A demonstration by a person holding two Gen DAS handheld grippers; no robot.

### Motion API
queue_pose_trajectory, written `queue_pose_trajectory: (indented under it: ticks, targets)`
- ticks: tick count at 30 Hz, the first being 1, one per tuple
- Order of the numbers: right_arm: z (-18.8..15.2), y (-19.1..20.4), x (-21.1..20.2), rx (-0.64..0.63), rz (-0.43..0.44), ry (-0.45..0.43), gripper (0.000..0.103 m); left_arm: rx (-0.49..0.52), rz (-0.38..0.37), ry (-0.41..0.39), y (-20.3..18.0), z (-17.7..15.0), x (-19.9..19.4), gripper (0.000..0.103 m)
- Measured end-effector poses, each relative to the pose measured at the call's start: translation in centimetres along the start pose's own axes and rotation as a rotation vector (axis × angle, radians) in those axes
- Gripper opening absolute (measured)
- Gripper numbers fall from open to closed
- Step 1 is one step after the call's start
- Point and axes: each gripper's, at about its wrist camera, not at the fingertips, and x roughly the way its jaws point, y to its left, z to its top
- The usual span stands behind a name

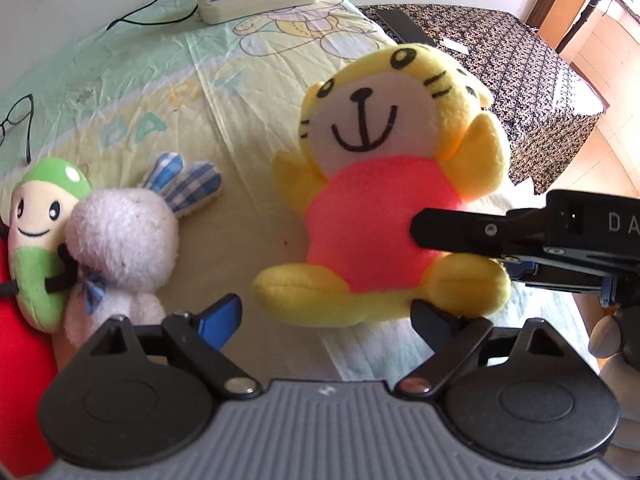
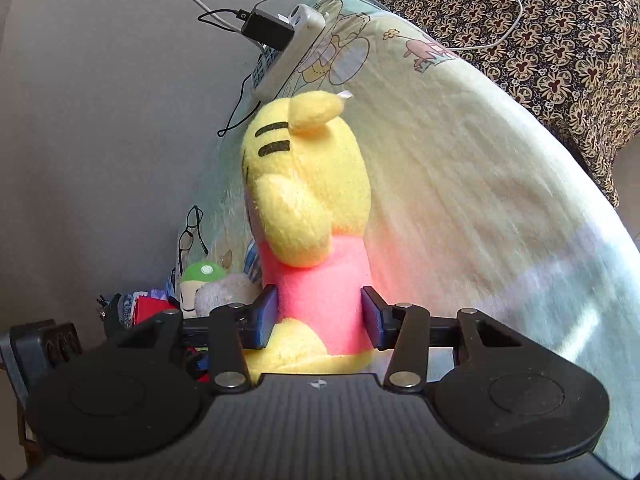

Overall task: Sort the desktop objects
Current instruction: 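Close both tools on the pink belly of the yellow tiger plush, then lift the yellow tiger plush with both tools off the bed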

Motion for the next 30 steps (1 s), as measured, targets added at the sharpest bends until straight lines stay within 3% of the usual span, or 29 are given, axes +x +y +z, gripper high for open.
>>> queue_pose_trajectory:
  ticks: [16,30]
  targets:
    - [-2.7,1.0,-2.1,-0.070,-0.053,-0.015,0.049,0.036,-0.014,-0.005,-0.9,-3.4,-1.4,0.091]
    - [-0.8,0.8,-2.1,-0.065,-0.071,-0.073,0.059,-0.013,-0.015,-0.070,1.2,-1.1,-3.0,0.096]
